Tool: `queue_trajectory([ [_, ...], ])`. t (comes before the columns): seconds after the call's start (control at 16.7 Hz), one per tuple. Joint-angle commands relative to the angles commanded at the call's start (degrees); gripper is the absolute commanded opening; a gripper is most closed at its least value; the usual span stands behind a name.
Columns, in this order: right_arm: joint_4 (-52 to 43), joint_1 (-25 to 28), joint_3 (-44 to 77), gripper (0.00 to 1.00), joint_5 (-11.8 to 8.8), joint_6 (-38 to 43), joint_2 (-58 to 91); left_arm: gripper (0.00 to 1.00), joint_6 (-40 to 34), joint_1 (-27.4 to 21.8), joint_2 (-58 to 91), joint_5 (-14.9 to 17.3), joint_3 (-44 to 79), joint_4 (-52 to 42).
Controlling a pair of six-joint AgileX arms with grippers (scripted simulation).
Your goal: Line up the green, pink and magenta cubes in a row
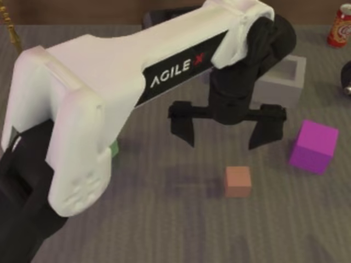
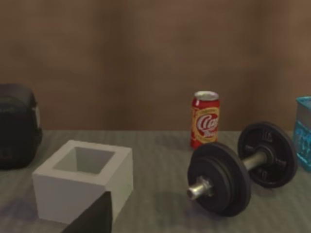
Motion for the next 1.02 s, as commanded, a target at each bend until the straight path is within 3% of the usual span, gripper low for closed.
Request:
queue_trajectory([
  [0.18, 0.0, 0.0, 0.0, 1.0, 0.0, 0.0, 0.0, 1.0, 11.13, 5.36, -3.29, 0.11, -6.16, 2.44],
  [0.66, 0.0, 0.0, 0.0, 1.0, 0.0, 0.0, 0.0, 1.0, 49.19, 22.04, -13.8, 0.89, -26.36, 10.02],
  [0.84, 0.0, 0.0, 0.0, 1.0, 0.0, 0.0, 0.0, 1.0, 57.94, 26.68, -17.32, 1.17, -31.7, 12.63],
  [1.02, 0.0, 0.0, 0.0, 1.0, 0.0, 0.0, 0.0, 1.0, 61.26, 28.71, -19.01, 1.32, -33.97, 13.9],
])
